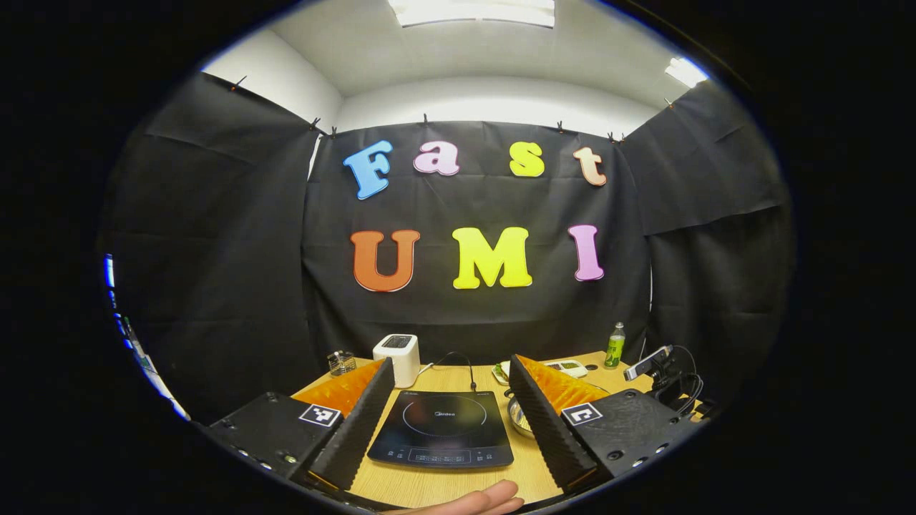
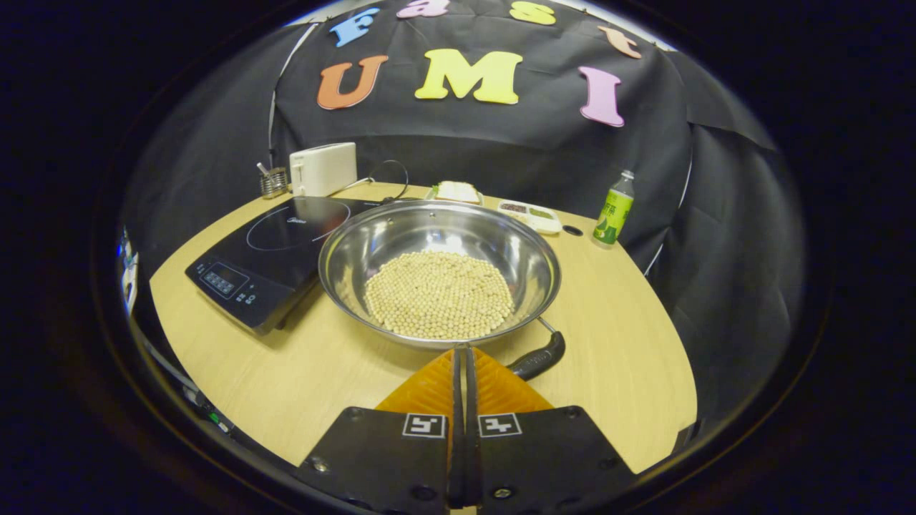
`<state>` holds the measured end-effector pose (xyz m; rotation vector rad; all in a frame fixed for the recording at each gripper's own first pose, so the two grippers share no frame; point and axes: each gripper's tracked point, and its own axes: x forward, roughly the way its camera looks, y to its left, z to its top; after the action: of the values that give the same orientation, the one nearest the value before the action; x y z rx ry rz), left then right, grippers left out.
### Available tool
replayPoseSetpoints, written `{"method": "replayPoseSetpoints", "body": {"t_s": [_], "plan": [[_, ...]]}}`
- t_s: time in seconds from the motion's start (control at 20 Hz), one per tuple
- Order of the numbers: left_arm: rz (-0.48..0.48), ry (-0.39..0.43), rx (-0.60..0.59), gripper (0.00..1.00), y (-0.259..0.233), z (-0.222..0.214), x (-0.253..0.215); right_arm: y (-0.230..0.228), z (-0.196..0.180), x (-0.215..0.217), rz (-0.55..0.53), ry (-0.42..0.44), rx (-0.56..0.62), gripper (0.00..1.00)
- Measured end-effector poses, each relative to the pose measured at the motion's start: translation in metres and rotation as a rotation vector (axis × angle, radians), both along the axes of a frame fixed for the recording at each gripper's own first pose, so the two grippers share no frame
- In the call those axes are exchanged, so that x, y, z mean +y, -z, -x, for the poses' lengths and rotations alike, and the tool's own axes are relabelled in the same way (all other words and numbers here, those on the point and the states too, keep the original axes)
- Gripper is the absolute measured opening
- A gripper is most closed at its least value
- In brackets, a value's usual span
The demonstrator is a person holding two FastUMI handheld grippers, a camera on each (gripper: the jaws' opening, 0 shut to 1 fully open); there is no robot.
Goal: First push the handle of the pot to place it horizontally, then grasp the pot with both hands and set it on the induction cooktop.
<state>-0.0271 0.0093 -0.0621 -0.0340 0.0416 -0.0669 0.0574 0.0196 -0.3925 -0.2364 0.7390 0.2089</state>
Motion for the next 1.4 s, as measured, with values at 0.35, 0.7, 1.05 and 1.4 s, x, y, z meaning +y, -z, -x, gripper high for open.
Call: {"method": "replayPoseSetpoints", "body": {"t_s": [0.35,0.7,1.05,1.4], "plan": [[-0.007,0.013,-0.016,0.96,-0.003,0.007,-0.005,-0.001,-0.022,-0.032,-0.022,0.038,0.004,0.04],[-0.006,0.034,-0.007,0.96,0.003,0.005,-0.014,0.001,-0.048,-0.059,-0.023,0.073,-0.044,0.04],[0.039,0.062,0.028,0.96,0.014,-0.005,-0.023,0.001,-0.083,-0.081,-0.076,0.127,-0.051,0.04],[0.032,0.04,0.058,0.96,0.03,-0.018,-0.018,0.002,-0.117,-0.096,-0.037,0.163,-0.101,0.04]]}}
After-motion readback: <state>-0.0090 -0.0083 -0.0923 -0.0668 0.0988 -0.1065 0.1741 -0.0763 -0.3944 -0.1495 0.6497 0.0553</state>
